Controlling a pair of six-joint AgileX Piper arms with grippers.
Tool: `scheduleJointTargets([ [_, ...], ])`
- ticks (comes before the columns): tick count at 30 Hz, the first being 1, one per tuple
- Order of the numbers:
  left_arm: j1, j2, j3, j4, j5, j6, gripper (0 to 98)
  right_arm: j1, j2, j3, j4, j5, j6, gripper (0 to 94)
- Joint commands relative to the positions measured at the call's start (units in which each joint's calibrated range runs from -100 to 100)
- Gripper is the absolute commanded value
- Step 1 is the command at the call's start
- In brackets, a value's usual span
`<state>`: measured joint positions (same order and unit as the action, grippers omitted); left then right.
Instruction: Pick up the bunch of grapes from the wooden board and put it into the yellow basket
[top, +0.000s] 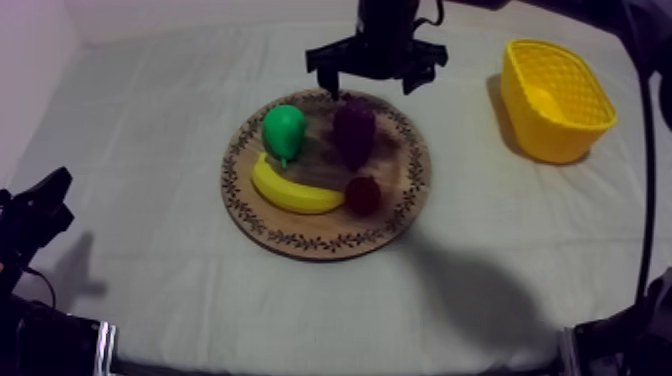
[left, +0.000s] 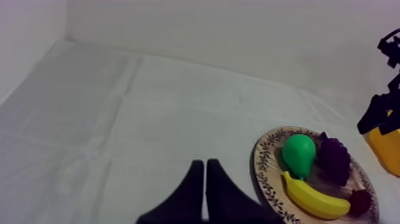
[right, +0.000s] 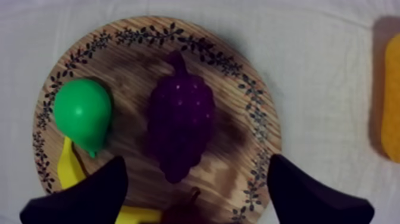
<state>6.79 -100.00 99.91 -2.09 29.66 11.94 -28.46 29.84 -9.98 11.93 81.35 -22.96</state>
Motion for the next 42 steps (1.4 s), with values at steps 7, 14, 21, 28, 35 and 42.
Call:
scheduleJointTargets([
  [7, 0.0, 0.0, 0.0, 0.01, 0.0, 0.0, 0.1, 0.4, 6.5, -2.0, -0.2, -3.7, 0.4, 69.4],
  [14, 0.0, 0.0, 0.0, 0.01, 0.0, 0.0, 0.1, 0.8, 12.4, -5.4, -0.6, -6.0, 0.6, 69.5],
  [21, 0.0, 0.0, 0.0, 0.01, 0.0, 0.0, 0.1, 1.1, 17.9, -9.2, -0.8, -6.9, 1.0, 68.7],
  [28, 0.0, 0.0, 0.0, 0.01, 0.0, 0.0, 0.1, 1.4, 20.6, -10.3, -0.7, -7.8, 1.0, 51.7],
  [35, 0.0, 0.0, 0.0, 0.01, 0.0, 0.0, 0.1, 1.6, 19.4, -9.4, -0.1, -8.2, 0.7, 31.1],
  [42, 0.0, 0.0, 0.0, 0.01, 0.0, 0.0, 0.1, 2.0, 13.8, -5.8, 0.4, -8.3, 0.9, 29.1],
])
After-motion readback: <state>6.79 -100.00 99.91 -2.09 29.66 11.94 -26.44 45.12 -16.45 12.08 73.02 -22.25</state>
